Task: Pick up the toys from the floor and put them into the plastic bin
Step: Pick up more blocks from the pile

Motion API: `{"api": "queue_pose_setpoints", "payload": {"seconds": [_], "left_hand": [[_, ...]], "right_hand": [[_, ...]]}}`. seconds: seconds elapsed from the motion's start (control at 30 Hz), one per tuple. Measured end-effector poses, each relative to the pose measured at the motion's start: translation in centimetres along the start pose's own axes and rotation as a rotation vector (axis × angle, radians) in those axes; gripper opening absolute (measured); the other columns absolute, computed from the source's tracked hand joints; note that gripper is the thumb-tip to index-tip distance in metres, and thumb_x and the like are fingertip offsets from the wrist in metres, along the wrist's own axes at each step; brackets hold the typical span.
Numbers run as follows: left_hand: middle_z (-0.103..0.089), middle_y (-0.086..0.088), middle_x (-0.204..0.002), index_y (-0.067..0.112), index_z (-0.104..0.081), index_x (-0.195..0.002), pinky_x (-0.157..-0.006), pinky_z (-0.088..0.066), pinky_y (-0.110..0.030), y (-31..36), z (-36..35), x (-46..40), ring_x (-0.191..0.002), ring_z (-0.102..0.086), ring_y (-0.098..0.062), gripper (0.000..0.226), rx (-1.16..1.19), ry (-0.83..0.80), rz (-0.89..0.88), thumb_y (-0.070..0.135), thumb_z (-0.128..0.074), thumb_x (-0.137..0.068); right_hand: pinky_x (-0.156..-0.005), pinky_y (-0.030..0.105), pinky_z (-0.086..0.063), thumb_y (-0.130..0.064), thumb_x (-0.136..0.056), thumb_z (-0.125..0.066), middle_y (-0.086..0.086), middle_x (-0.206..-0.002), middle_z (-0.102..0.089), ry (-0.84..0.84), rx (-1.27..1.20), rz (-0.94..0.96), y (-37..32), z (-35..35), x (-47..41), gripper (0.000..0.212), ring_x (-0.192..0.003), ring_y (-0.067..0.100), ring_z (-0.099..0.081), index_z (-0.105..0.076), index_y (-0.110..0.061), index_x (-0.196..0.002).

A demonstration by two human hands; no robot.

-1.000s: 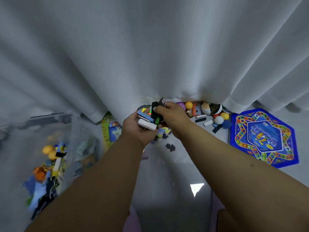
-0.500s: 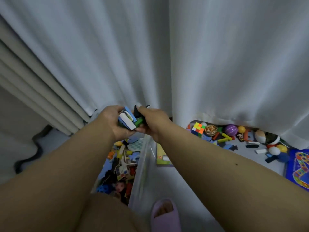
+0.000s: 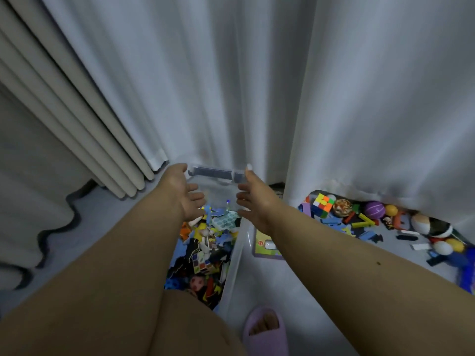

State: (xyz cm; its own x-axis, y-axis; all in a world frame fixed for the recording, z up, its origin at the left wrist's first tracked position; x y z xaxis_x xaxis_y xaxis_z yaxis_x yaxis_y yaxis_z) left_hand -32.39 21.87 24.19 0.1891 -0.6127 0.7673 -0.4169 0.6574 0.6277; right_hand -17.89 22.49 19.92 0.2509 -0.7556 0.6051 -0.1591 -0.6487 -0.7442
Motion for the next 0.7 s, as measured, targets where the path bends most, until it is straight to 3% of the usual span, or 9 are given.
{"api": "queue_pose_setpoints", "payload": {"seconds": [0.07,0.23,0.47,0.57,0.7], "left_hand": [[-0.031,-0.021,-0.151,0.001,-0.027,-0.147,-0.115,-0.023,-0.048,-0.2,-1.1,-0.2,-0.14,-0.03,-0.033,0.072,-0.038,-0.036,-0.007,0.051,-0.036,-0.096],[-0.043,-0.021,-0.142,0.001,-0.036,-0.142,-0.102,-0.039,-0.043,-1.6,-5.0,-0.3,-0.13,-0.043,-0.032,0.066,-0.173,-0.113,-0.026,0.048,-0.039,-0.096],[-0.049,-0.022,-0.135,0.002,-0.044,-0.135,-0.097,-0.044,-0.041,-4.3,-10.5,-1.0,-0.122,-0.051,-0.032,0.059,-0.47,-0.134,-0.046,0.046,-0.042,-0.096],[-0.052,-0.022,-0.132,0.001,-0.046,-0.134,-0.096,-0.045,-0.04,-5.4,-12.6,-1.3,-0.12,-0.054,-0.031,0.057,-0.603,-0.136,-0.057,0.043,-0.043,-0.096],[-0.059,-0.018,-0.11,0.001,-0.049,-0.127,-0.092,-0.047,-0.038,-6.7,-15.7,-2.2,-0.11,-0.057,-0.028,0.05,-0.695,-0.163,-0.048,0.039,-0.048,-0.095]], "right_hand": [[-0.101,0.041,-0.044,-0.06,-0.093,-0.035,0.018,-0.132,-0.051,0.055,0.014,0.02,0.0,1.5,-0.1,0.056,-0.12,0.03,-0.051,-0.053,-0.01,-0.112],[-0.067,0.031,-0.051,-0.058,-0.094,-0.034,0.012,-0.095,-0.056,0.218,0.027,0.007,0.2,6.8,-0.4,0.055,-0.085,0.024,-0.056,-0.059,-0.009,-0.092],[-0.065,0.032,-0.048,-0.054,-0.096,-0.035,0.012,-0.086,-0.056,0.421,-0.023,-0.046,1.4,15.7,-0.3,0.054,-0.074,0.023,-0.055,-0.058,-0.007,-0.085],[-0.067,0.033,-0.048,-0.047,-0.098,-0.035,0.014,-0.094,-0.055,0.513,-0.036,-0.096,2.6,19.3,0.1,0.051,-0.083,0.026,-0.056,-0.058,-0.002,-0.098],[-0.06,0.03,-0.046,-0.046,-0.097,-0.039,0.013,-0.081,-0.052,0.609,-0.08,-0.154,4.3,23.4,0.5,0.048,-0.068,0.023,-0.05,-0.056,-0.002,-0.105]]}}
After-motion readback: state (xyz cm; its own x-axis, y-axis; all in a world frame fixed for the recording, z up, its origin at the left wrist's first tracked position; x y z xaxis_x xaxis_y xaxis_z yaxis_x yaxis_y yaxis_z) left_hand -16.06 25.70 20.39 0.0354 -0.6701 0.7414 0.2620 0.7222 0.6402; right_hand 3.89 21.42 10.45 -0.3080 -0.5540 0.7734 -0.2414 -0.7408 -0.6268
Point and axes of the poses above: each hand's wrist, its own x-axis away from the middle knuckle, its own z-axis out of the back of the hand, y = z × x, the point moved 2 cm from there along -x, towards the middle knuckle
